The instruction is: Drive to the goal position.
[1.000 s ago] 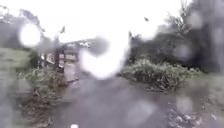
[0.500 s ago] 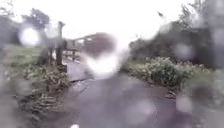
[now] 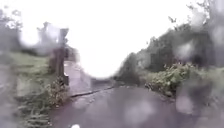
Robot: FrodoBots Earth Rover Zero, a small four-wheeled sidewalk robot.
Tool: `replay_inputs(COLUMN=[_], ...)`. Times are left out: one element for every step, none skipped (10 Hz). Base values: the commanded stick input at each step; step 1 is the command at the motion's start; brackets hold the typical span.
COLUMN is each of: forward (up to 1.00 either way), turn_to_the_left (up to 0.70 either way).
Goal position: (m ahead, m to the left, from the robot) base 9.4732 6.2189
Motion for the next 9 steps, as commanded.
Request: replay_inputs(forward=[0.85,0.85,0.85,0.85,0.85,0.85,0.85,0.85,0.85], turn_to_the_left=[0.12,0.25,0.34,0.34,0.0,0.0,0.0,0.0,0.0])
